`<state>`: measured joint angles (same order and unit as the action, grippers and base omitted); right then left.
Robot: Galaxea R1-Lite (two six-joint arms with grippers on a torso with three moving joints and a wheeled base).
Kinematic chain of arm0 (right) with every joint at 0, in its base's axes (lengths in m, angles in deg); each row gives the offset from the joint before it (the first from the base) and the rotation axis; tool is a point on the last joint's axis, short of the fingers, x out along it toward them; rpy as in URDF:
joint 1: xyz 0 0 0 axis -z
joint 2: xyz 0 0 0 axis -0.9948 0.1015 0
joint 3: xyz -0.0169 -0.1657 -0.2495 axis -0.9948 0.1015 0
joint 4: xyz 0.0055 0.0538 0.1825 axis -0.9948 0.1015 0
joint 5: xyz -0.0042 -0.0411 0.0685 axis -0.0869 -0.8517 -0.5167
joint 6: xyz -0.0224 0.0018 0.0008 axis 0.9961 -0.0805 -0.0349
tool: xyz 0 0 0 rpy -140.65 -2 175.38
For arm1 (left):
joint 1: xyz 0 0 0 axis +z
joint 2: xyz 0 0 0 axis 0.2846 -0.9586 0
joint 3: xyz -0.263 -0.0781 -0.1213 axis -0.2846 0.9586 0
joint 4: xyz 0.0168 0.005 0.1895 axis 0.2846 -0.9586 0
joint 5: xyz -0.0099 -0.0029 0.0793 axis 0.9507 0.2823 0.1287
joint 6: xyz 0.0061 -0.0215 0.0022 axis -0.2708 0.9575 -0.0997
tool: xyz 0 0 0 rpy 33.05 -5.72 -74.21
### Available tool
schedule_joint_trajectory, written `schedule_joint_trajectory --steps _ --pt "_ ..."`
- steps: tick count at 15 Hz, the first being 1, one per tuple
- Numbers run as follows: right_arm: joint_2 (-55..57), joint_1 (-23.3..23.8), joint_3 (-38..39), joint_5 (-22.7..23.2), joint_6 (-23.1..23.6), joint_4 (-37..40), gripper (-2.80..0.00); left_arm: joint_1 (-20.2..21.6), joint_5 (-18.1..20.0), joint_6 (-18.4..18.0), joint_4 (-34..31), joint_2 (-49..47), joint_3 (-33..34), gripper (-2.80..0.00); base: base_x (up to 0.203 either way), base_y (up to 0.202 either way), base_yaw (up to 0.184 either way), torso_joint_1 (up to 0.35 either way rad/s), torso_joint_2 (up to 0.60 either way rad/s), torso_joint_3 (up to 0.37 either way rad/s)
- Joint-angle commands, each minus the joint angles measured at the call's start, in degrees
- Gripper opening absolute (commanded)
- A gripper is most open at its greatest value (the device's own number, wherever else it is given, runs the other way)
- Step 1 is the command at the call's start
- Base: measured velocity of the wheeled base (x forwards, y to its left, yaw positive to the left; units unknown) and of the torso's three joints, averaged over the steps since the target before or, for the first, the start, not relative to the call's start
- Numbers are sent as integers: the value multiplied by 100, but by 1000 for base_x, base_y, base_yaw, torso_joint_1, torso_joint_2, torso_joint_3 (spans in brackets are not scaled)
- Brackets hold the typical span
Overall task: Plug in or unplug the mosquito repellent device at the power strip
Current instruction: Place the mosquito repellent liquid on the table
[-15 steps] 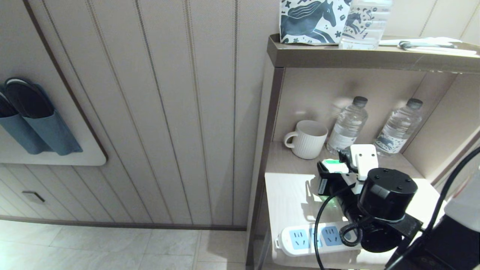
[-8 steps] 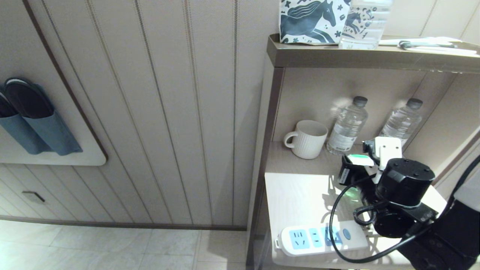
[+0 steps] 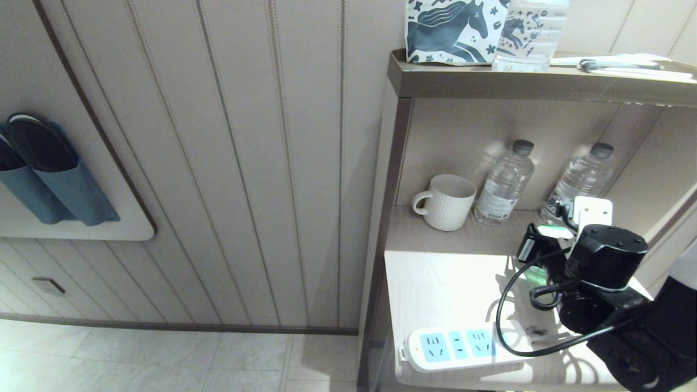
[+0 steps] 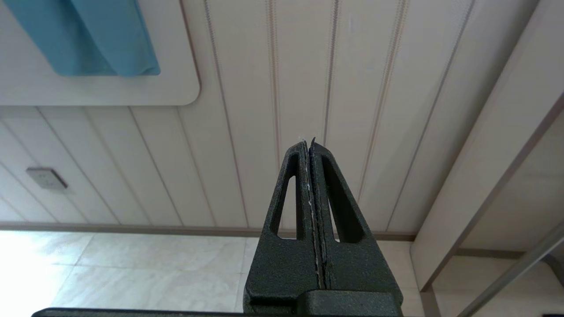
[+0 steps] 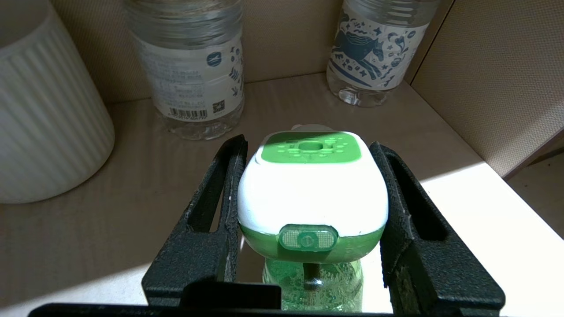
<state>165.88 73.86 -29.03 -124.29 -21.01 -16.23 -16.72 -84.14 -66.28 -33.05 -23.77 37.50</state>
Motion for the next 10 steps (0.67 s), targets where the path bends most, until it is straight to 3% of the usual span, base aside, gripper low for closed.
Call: schedule_joint_trajectory --steps 1,7,10 --pt "11 44 -13 -20 -1 -94 -280 1 -1 -3 -1 -7 0 -280 0 0 0 0 0 0" --pt "64 123 68 -6 -101 -94 -280 1 -1 -3 -1 -7 0 -280 0 0 0 0 0 0" --pt "78 35 127 68 -370 -24 -280 1 -1 -3 -1 -7 0 -280 0 0 0 0 0 0"
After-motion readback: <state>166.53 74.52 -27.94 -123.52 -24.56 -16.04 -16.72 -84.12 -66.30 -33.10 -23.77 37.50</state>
